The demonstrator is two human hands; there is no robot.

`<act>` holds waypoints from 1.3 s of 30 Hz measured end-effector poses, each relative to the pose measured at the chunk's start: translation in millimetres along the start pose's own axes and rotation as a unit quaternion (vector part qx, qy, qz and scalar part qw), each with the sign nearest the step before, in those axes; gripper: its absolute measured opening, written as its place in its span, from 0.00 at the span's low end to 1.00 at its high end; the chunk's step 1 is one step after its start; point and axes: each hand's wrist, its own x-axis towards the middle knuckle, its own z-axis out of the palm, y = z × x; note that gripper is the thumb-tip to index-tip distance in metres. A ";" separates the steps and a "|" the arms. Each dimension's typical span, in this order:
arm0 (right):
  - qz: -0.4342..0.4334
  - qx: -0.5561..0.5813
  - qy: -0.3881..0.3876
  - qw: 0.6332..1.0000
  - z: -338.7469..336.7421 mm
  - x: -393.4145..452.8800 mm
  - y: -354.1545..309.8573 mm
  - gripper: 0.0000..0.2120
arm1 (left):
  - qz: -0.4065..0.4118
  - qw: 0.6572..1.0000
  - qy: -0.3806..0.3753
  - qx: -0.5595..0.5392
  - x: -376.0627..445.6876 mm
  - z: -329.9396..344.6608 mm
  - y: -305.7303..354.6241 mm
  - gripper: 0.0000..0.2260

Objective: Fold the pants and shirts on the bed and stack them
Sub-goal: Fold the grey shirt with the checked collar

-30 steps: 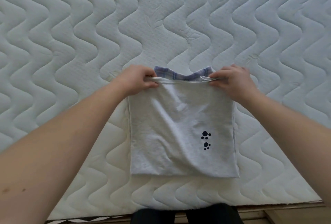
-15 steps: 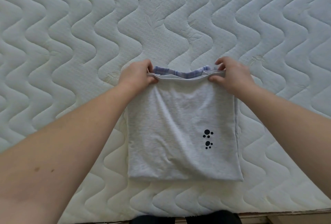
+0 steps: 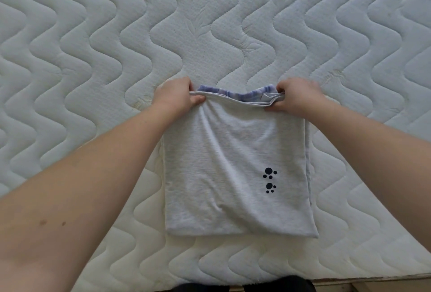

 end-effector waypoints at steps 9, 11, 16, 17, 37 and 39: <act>-0.081 0.038 0.017 0.996 -12.1 -17.6 1.7 0.16 | 0.108 0.986 -0.112 0.061 -14.1 -23.0 8.6 0.18; -0.089 0.030 0.004 0.996 -21.2 -27.1 4.9 0.16 | 0.116 0.984 -0.112 0.069 -26.9 -24.2 9.8 0.16; -0.109 0.038 -0.025 0.993 -54.5 -75.6 9.4 0.09 | 0.122 0.987 -0.088 0.057 -66.7 -56.5 13.0 0.10; -0.115 0.043 -0.022 0.992 -64.4 -86.7 7.4 0.07 | 0.124 0.988 -0.078 0.059 -75.4 -69.9 16.2 0.07; -0.212 -0.011 0.396 0.893 -164.2 -176.3 -26.5 0.17 | 0.226 0.881 0.382 0.165 -174.9 -173.5 29.5 0.06; -0.195 0.008 0.397 0.897 -109.6 -162.1 -21.2 0.16 | 0.205 0.897 0.365 0.140 -159.8 -112.8 14.8 0.12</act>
